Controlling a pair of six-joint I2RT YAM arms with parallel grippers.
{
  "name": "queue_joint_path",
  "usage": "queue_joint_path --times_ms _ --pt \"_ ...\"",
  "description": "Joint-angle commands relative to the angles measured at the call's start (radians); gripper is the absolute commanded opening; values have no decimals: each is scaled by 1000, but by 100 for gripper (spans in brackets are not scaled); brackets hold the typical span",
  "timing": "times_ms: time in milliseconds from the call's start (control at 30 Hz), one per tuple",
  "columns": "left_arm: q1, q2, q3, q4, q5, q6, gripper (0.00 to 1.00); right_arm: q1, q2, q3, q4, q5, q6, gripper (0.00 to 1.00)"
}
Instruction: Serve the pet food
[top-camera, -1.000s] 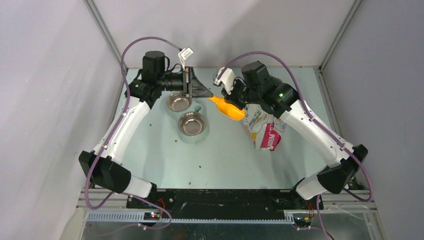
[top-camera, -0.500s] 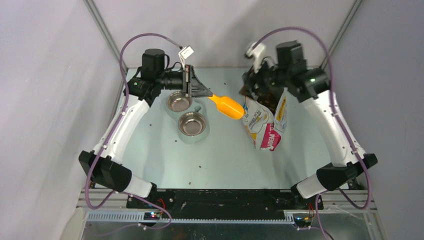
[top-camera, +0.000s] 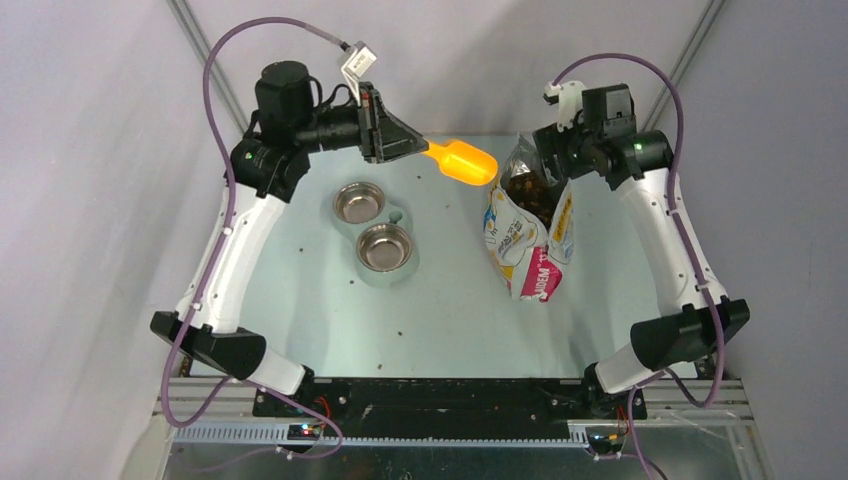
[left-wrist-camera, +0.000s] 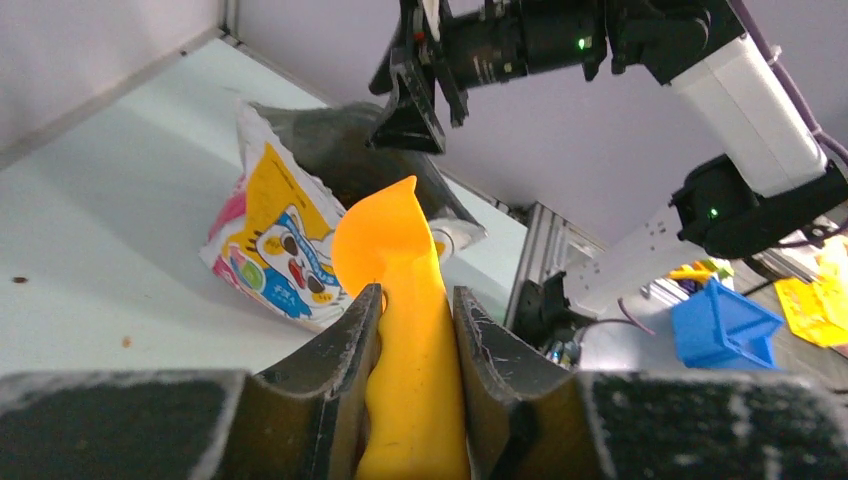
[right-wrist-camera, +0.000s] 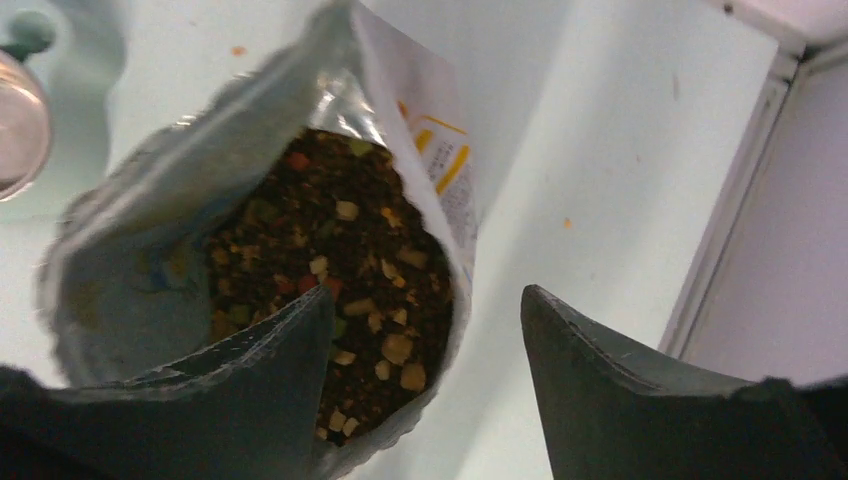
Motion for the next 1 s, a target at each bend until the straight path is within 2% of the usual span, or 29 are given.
queue_joint_path --times_ms 0,133,267,567,667,967 --pt "-57 31 60 37 -182 17 0 -16 19 10 -51 97 9 68" --pt "-119 84 97 38 -309 21 0 -22 56 43 -116 115 17 49" --pt "-162 157 169 11 -383 36 0 -21 67 58 -141 107 37 2" --pt "-192 270 264 -9 -350 39 0 44 110 168 -119 36 56 0" --pt "-208 308 298 -63 -369 72 0 75 140 211 -109 29 65 0" --pt "-258 364 300 -167 -582 157 0 123 200 314 -104 0 103 0"
